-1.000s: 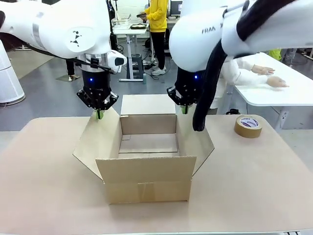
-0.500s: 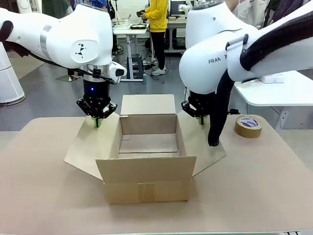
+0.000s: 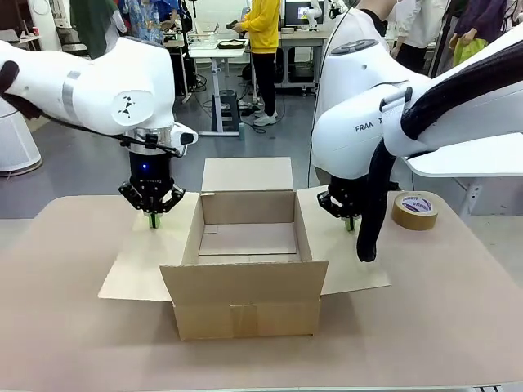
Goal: Wrap the clocks to prevent damage.
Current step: Open the side flaps of the Package Box.
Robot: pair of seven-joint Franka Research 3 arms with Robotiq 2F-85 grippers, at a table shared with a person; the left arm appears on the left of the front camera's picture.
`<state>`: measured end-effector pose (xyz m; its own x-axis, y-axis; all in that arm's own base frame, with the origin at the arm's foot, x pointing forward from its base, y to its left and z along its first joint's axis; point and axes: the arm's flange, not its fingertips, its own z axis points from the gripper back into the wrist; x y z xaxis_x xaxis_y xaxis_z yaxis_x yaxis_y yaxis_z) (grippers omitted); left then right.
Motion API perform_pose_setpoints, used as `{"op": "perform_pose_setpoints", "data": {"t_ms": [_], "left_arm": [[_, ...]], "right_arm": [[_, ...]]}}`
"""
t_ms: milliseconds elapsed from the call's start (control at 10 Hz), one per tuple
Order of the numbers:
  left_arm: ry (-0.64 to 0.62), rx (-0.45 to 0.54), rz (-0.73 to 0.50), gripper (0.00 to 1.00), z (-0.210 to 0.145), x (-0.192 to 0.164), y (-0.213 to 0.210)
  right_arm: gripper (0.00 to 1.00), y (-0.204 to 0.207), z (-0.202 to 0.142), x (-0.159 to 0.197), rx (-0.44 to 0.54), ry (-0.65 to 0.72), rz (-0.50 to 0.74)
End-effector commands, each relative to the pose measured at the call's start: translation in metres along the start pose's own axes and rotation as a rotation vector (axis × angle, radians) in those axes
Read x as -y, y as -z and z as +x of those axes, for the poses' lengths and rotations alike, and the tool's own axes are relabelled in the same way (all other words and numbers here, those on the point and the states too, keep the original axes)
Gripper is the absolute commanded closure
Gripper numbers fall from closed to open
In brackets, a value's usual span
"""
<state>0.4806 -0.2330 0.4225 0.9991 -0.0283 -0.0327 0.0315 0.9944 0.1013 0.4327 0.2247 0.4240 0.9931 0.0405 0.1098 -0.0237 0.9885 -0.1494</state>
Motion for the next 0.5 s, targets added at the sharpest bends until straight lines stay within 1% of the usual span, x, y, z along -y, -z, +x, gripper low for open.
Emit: {"op": "perform_pose_setpoints", "data": {"t_ms": [0, 100, 200, 400], "left_arm": [[-0.013, -0.002, -0.136, 1.00, 0.003, -0.010, 0.019], [-0.026, -0.006, -0.173, 1.00, 0.008, -0.015, 0.030], [-0.034, -0.024, -0.203, 1.00, 0.014, -0.021, 0.038], [-0.037, -0.032, -0.213, 1.00, 0.018, -0.026, 0.042]], "right_arm": [[0.99, 0.022, 0.010, -0.006, -0.040, -0.025, 0.075], [0.99, 0.034, 0.014, -0.005, -0.083, -0.016, 0.098], [0.99, 0.040, 0.019, -0.003, -0.099, 0.002, 0.098], [0.99, 0.045, 0.023, -0.002, -0.111, 0.022, 0.092]]}}
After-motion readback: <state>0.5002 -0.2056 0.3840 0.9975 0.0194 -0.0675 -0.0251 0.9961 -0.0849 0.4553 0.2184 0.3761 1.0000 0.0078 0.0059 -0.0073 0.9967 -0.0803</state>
